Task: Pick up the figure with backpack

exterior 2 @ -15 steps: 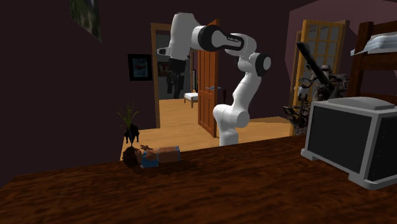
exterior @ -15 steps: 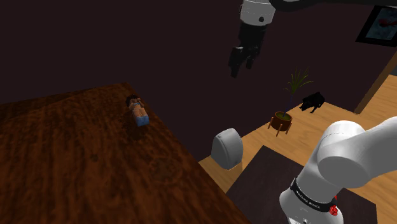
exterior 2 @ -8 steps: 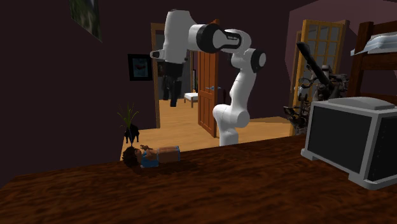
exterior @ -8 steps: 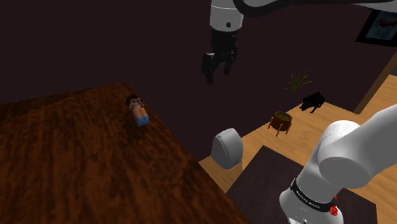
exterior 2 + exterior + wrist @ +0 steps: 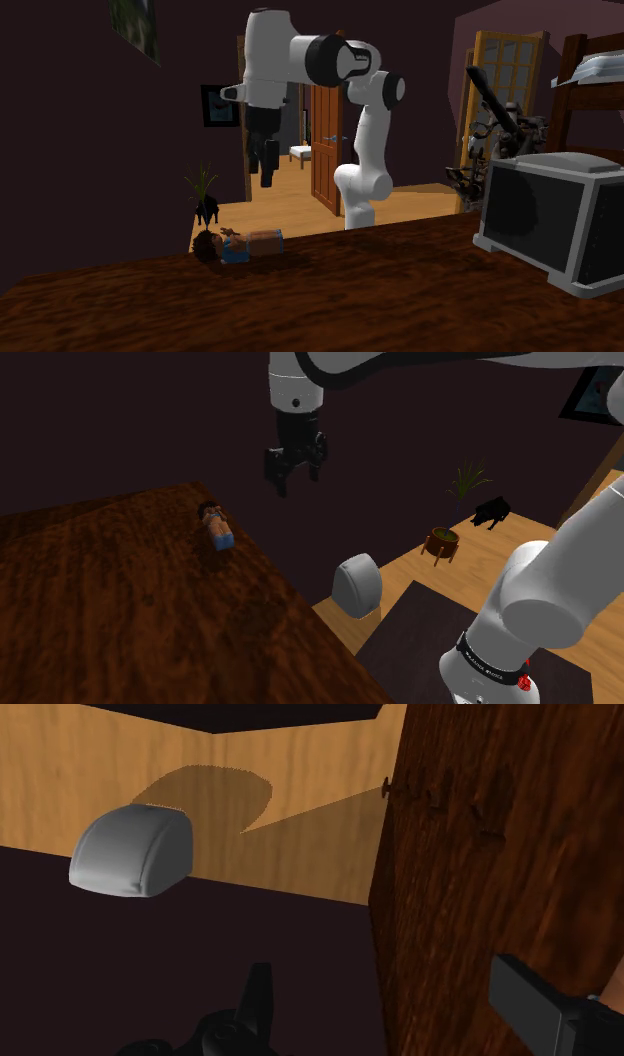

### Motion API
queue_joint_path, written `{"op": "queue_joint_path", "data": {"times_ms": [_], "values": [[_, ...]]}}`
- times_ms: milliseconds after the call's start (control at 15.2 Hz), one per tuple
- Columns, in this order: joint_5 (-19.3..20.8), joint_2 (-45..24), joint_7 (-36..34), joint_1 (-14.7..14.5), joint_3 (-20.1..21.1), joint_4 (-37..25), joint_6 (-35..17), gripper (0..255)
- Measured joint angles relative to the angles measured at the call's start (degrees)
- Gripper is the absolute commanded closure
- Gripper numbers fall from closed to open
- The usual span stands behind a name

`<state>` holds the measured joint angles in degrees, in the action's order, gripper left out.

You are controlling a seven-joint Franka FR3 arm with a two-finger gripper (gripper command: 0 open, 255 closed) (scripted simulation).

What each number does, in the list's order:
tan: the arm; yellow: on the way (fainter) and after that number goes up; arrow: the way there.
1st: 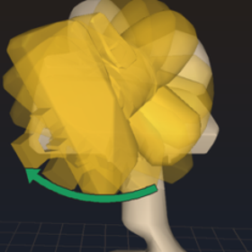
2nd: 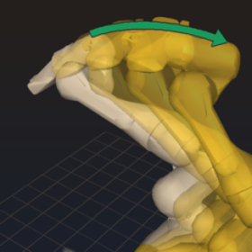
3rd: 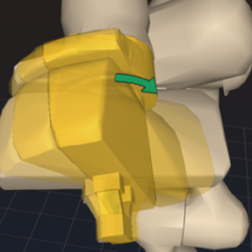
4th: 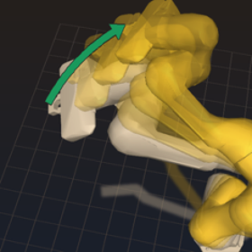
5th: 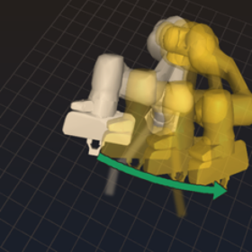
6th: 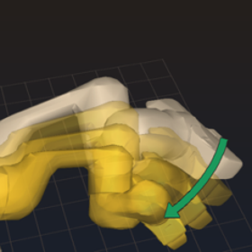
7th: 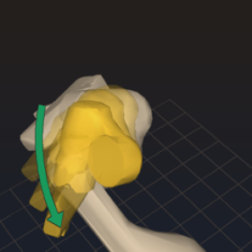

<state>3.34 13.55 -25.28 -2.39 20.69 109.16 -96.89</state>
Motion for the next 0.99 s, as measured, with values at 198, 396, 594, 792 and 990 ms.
{"op": "queue_joint_path", "data": {"times_ms": [198,396,594,792,990], "values": [[1.8,-7.4,-3.9,-0.9,2.7,-7.3,1.4,0],[3.9,-14.4,-7.9,-2.4,4.9,-13.7,2.3,0],[6.9,-22.6,-11.5,-4.8,6.5,-22.4,4.7,0],[10.0,-30.9,-14.7,-8.2,7.3,-31.6,7.4,0],[10.8,-33.3,-15.4,-9.2,7.3,-33.7,7.6,0]]}}
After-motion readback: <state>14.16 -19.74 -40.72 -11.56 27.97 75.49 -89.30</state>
